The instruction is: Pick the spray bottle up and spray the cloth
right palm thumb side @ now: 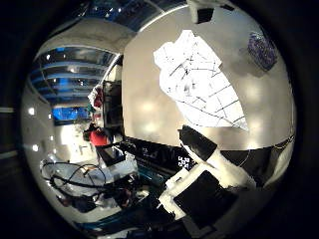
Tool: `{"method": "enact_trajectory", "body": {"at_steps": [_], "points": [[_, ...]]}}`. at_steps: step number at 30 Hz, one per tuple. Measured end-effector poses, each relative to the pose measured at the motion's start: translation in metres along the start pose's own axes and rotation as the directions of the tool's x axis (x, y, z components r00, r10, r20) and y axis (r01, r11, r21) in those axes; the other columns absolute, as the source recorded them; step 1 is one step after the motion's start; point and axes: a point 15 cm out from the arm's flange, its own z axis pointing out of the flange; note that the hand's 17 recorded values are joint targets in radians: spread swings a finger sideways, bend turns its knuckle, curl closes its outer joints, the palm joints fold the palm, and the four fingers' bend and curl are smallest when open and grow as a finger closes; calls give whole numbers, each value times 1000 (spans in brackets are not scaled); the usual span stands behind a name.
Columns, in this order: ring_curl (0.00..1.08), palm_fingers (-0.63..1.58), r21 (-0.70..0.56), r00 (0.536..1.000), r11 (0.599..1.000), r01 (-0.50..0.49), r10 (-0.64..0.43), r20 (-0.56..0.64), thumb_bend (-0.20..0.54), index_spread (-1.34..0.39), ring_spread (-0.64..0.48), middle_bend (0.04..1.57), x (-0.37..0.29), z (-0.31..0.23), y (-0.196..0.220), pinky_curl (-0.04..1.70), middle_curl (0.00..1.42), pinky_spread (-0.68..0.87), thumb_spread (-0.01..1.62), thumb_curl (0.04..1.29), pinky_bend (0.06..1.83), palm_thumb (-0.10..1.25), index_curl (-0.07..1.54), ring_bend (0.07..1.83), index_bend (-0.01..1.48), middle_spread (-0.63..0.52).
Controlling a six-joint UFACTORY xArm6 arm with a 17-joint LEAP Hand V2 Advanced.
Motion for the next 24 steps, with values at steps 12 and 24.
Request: {"method": "enact_trajectory", "body": {"at_steps": [12, 24], "points": [[185, 180, 90, 992, 988, -127, 128, -12, -30, -349, 155, 190, 48, -36, -8, 327, 298, 413, 1085, 338, 222, 638, 364, 188, 179, 40], [225, 202, 250, 936, 902, -353, 338, 99, -27, -306, 158, 195, 148, -88, -8, 329, 311, 415, 1072, 302, 257, 533, 319, 221, 160, 47]]}}
